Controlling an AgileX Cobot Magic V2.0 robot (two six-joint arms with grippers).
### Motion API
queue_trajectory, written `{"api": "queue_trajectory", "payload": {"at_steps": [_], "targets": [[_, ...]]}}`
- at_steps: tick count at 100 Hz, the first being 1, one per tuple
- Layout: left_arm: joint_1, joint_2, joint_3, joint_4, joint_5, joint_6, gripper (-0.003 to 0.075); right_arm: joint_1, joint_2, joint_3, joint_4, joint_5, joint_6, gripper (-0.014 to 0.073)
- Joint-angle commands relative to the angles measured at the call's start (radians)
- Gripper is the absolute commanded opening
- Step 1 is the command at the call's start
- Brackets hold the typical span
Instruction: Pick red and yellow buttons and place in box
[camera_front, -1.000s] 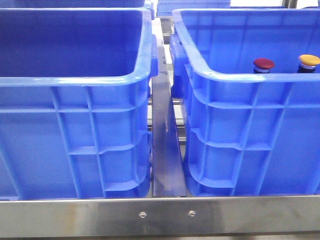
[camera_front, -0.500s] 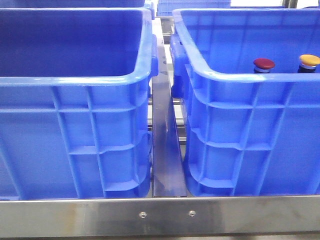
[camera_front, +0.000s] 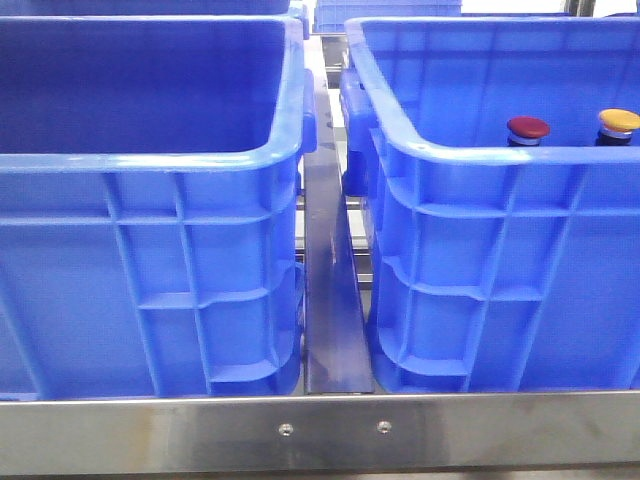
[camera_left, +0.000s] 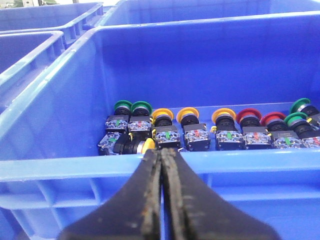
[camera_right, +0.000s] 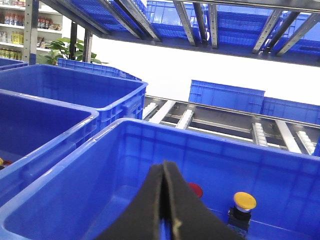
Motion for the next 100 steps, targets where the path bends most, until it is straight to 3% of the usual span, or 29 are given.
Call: {"api": "queue_trajectory", "payload": {"at_steps": [1, 37, 46, 56, 75, 100], "targets": [[0.000, -0.031, 0.021, -0.002, -0.090, -0.010, -0.0020, 0.000, 0.014, -0.027, 0.032, -0.021, -0.012, -0.0071], [0.000, -0.031, 0.021, -0.002, -0.090, -0.010, -0.0020, 0.008, 0.014, -0.022, 0.029, -0.041, -0.012, -0.0071], [0.000, -0.031, 0.021, -0.002, -0.090, -0.010, -0.0020, 0.034, 0.014, -0.021, -0.046, -0.119, 0.023, -0.0071], [0.000, -0.031, 0.021, -0.002, -0.090, -0.010, -0.0020, 0.071, 0.014, -0.021, -0.283, -0.185, 0.224, -0.0071], [0.000, -0.031, 0.021, -0.002, -0.090, -0.010, -0.0020, 0.115, 0.013, 0.001, -0.827, -0.252, 0.749, -0.0071], [0.000, -0.031, 0.021, -0.002, -0.090, -0.010, -0.0020, 0.146, -0.051, 0.181, -1.268, -0.528, 1.242, -0.0071]]}}
